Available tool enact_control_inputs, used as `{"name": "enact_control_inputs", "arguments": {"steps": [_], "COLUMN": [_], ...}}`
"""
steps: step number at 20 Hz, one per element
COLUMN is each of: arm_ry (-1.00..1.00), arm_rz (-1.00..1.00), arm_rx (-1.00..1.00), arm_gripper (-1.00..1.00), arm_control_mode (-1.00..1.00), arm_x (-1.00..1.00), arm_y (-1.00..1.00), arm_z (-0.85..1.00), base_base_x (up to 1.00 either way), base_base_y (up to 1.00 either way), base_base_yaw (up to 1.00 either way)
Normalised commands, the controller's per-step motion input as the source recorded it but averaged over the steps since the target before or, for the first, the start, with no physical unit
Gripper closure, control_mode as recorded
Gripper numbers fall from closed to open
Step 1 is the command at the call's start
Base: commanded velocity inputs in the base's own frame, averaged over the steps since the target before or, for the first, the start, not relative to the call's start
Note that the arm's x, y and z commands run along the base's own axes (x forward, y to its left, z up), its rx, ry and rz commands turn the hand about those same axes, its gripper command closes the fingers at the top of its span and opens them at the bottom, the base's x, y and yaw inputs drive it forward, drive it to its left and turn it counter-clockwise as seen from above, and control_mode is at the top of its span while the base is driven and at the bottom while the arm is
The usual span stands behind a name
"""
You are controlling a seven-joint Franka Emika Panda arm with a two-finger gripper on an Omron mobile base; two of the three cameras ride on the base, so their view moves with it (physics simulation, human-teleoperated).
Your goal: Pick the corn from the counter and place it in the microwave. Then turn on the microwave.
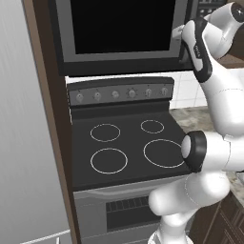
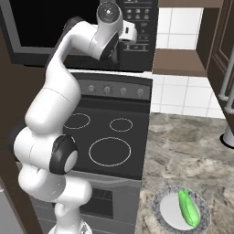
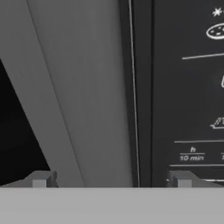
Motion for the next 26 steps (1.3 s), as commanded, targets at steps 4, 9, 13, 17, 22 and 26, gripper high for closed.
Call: {"name": "enact_control_inputs", "arguments": {"steps": [4, 9, 13, 17, 22, 26], "arm_ry": [0.00, 0.00, -0.01, 0.00, 0.00, 0.00], "arm_rz": [0.00, 0.00, 0.00, 0.00, -0.02, -0.08], "arm_rx": [0.03, 0.01, 0.00, 0.00, 0.00, -0.01], "arm_gripper": [-1.00, 1.00, 1.00, 1.00, 1.00, 1.00], "arm_control_mode": [-1.00, -1.00, -1.00, -1.00, -1.00, -1.00], "arm_x": [0.45, 0.27, -0.02, -0.09, -0.54, -0.98], "arm_y": [-0.05, 0.00, 0.00, 0.00, 0.00, 0.00], "arm_z": [0.00, 0.00, 0.00, 0.00, 0.13, 0.26], "base_base_x": [0.00, 0.00, 0.00, 0.00, 0.00, 0.00], "base_base_y": [0.00, 0.00, 0.00, 0.00, 0.00, 0.00], "base_base_yaw": [0.00, 0.00, 0.00, 0.00, 0.00, 0.00]}}
